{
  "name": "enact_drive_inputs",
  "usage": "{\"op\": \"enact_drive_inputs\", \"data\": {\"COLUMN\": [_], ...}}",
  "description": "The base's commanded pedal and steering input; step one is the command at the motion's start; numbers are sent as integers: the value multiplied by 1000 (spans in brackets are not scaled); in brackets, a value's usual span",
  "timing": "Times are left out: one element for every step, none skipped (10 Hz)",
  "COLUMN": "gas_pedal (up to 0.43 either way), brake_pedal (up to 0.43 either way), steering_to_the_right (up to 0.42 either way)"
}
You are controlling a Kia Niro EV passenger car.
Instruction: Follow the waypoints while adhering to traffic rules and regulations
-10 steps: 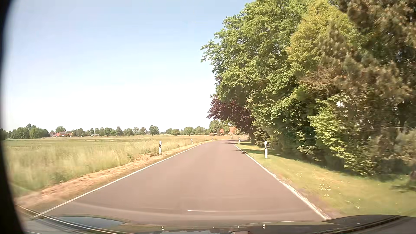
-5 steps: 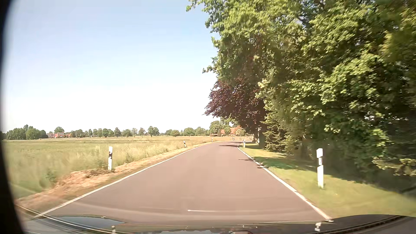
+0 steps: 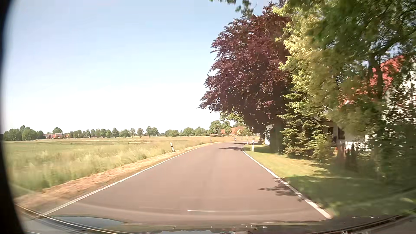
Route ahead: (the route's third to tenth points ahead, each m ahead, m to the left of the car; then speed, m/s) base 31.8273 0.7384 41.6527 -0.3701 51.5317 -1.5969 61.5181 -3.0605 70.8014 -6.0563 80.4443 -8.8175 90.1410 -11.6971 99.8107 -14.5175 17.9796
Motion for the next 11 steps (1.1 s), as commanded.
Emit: {"op": "enact_drive_inputs", "data": {"gas_pedal": [177, 177, 177, 177, 177, 177, 177, 177, 177, 177, 177], "brake_pedal": [0, 0, 0, 0, 0, 0, 0, 0, 0, 0, 0], "steering_to_the_right": [4, 6, 7, 7, 8, 8, 9, 10, 11, 12, 12]}}
